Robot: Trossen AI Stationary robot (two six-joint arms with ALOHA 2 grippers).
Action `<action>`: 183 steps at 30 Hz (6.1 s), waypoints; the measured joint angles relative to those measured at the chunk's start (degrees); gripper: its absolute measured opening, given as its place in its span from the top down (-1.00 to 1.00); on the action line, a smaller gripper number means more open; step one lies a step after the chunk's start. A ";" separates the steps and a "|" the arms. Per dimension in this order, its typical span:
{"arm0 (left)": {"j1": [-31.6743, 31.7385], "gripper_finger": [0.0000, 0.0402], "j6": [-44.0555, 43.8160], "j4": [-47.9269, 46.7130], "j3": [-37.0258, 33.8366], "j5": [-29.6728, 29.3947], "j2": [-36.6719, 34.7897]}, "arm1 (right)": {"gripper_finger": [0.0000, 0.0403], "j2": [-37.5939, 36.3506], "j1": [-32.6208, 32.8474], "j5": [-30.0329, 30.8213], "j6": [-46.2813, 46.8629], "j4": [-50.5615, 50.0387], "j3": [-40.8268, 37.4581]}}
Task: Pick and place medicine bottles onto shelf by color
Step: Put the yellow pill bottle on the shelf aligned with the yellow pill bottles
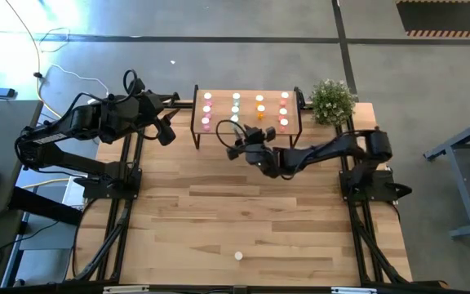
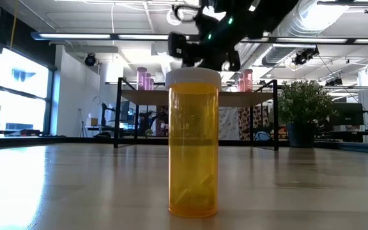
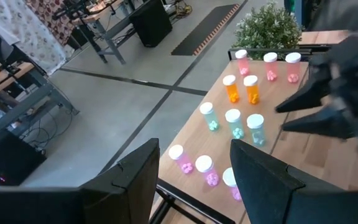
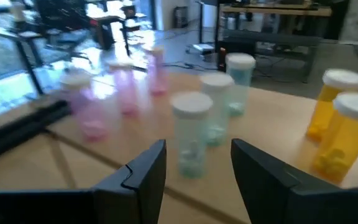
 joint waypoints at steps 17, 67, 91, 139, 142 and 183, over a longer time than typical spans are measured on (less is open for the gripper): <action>-0.11 0.07 -7.62 -2.69 -5.58 17.71 -2.17 | 0.15 -20.16 13.80 -12.57 19.30 -27.73 0.00; -25.77 0.07 -38.69 20.48 -28.30 14.56 -7.96 | 0.01 -3.71 23.72 -69.71 -16.38 -13.67 0.00; -25.77 0.07 -39.13 20.46 -28.30 14.08 -7.91 | 0.01 9.94 25.49 -70.99 -18.20 -3.35 0.00; -25.75 0.07 -38.08 19.56 -28.30 11.78 -7.91 | 0.31 12.04 25.84 -70.06 -19.52 -0.66 0.00; -25.73 0.07 -38.08 19.56 -28.30 11.78 -7.91 | 0.35 12.04 25.84 -70.06 -19.52 -0.73 0.00; -18.91 0.07 -27.11 20.01 -28.28 11.99 -11.40 | 0.44 7.34 23.37 -46.46 -3.19 2.44 0.00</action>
